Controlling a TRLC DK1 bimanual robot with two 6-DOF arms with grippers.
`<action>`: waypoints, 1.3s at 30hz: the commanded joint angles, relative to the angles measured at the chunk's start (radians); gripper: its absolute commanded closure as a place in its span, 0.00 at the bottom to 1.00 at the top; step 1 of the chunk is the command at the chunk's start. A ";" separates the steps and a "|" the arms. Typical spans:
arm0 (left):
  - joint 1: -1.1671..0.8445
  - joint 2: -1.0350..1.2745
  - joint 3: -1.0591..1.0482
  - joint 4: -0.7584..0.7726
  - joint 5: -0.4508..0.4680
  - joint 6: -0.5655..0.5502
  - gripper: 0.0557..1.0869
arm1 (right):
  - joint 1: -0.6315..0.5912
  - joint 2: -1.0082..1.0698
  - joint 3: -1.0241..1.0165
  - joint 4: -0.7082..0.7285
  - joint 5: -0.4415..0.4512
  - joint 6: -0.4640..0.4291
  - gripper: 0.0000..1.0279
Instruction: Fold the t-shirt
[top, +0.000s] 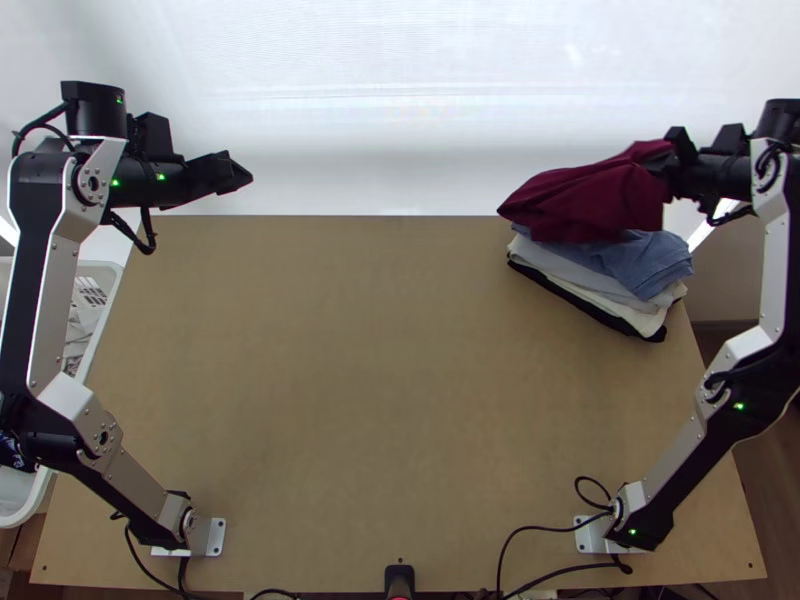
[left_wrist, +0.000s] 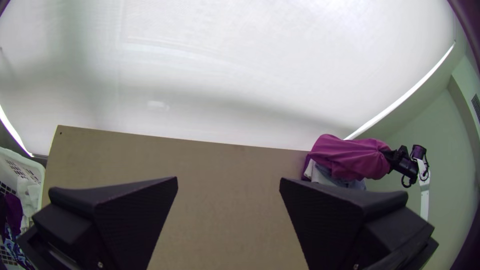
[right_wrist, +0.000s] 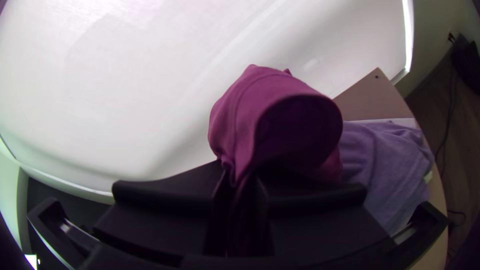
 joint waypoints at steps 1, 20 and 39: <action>-0.006 -0.030 0.029 0.009 0.007 -0.014 0.04 | -0.041 -0.039 -0.033 -0.043 0.056 -0.072 0.97; -0.020 -0.044 0.027 0.017 0.014 -0.014 0.04 | -0.135 -0.166 -0.234 -0.046 0.689 -0.253 0.04; 0.003 -0.076 0.027 0.018 0.012 -0.016 0.04 | 0.057 -0.451 -0.987 1.212 0.774 -0.521 0.05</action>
